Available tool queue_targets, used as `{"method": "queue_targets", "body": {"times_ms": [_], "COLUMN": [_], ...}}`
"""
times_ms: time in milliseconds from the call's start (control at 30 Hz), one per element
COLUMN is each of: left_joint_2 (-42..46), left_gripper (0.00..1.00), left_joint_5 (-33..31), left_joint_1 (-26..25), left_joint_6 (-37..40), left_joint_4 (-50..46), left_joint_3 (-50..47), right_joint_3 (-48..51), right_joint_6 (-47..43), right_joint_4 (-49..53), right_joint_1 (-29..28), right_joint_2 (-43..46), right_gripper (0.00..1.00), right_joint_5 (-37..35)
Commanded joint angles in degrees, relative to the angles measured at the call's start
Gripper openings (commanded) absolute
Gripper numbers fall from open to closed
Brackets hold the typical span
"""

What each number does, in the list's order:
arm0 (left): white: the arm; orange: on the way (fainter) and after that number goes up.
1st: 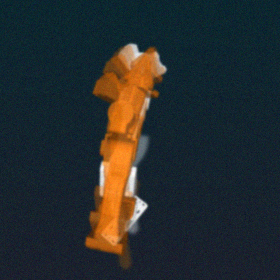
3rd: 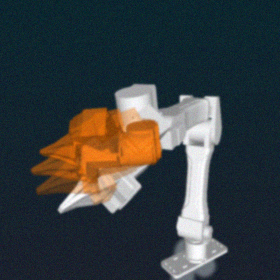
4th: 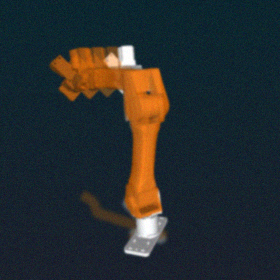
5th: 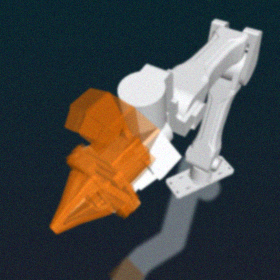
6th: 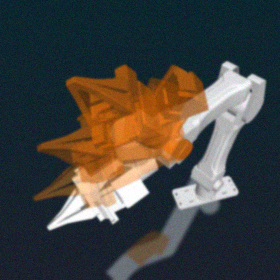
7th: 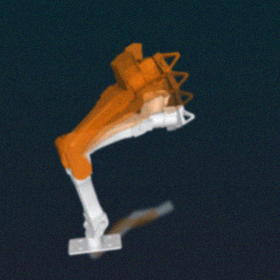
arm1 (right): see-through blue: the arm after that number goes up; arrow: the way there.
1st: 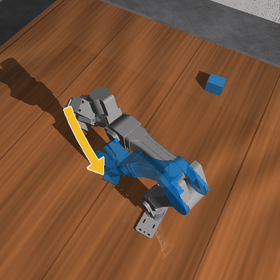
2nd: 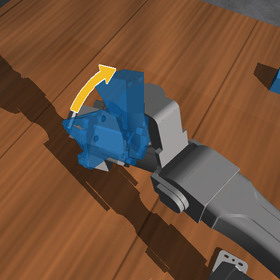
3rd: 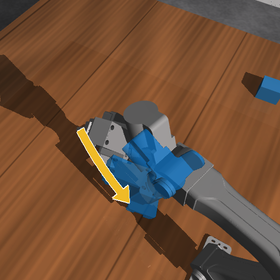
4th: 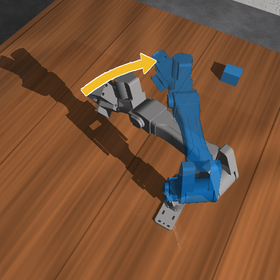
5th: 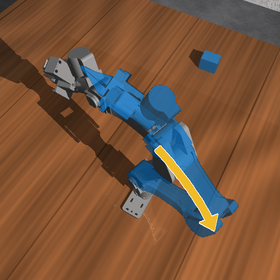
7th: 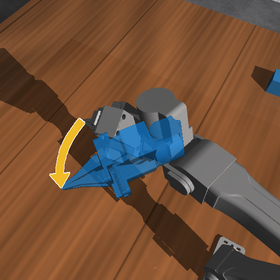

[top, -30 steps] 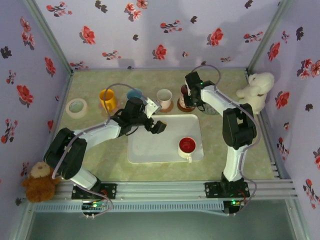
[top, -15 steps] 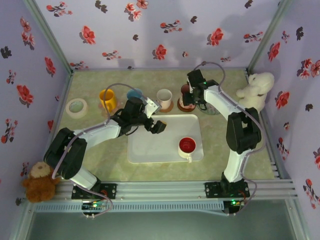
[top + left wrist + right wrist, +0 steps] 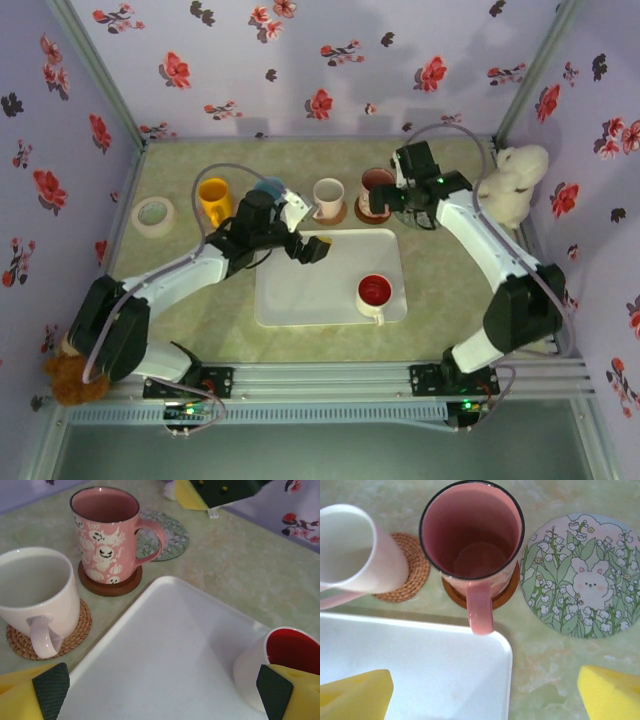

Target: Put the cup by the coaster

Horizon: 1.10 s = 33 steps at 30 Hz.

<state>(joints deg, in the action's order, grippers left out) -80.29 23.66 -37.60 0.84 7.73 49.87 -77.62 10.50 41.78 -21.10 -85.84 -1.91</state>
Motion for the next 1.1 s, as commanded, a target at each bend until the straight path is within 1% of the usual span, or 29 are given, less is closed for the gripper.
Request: {"method": "queue_targets", "body": {"times_ms": [0,100,267,467,533,700,867,900,967,1067], "left_joint_2": [3.9,6.9,11.9,17.0,18.3,20.6,21.1,21.1,21.7,22.6], "left_gripper": [0.99,0.99,0.99,0.99,0.99,0.99,1.00,0.99,0.99,0.99], "left_joint_5": [1.6,2.1,1.6,-3.0,-4.0,-6.0,-7.7,-8.1,-8.7,-9.4], "left_joint_1": [-0.3,-0.9,-3.2,-6.4,-7.5,-10.6,-13.6,-13.9,-14.3,-14.5], "left_joint_6": [-2.2,-2.2,-0.7,-0.1,-0.5,-0.5,-0.3,-0.2,-0.1,-0.1], "left_joint_4": [-0.1,-0.7,-5.7,-7.9,-8.0,-8.5,-10.0,-10.6,-11.0,-10.6], "left_joint_3": [-2.3,-4.2,-6.8,-11.7,-12.8,-14.5,-15.3,-15.2,-15.5,-16.2], "right_joint_3": [2.6,4.8,8.3,16.7,18.5,21.4,26.8,28.3,27.7,28.3], "right_joint_6": [0.7,0.6,1.1,5.0,6.7,9.8,16.2,17.6,18.6,20.2], "right_joint_4": [4.0,6.7,13.1,15.1,14.5,17.2,17.0,16.1,16.3,16.6], "right_joint_1": [-0.2,-0.4,-1.6,-4.7,-6.0,-9.6,-13.7,-14.7,-18.2,-20.4], "right_joint_2": [5.9,10.4,16.5,24.0,25.9,28.8,32.9,33.6,33.7,33.0], "right_gripper": [0.99,0.99,0.99,0.99,0.99,0.98,0.98,0.97,0.97,0.96], "right_joint_5": [2.7,4.4,6.0,7.4,9.4,8.6,6.7,6.6,3.6,2.0]}}
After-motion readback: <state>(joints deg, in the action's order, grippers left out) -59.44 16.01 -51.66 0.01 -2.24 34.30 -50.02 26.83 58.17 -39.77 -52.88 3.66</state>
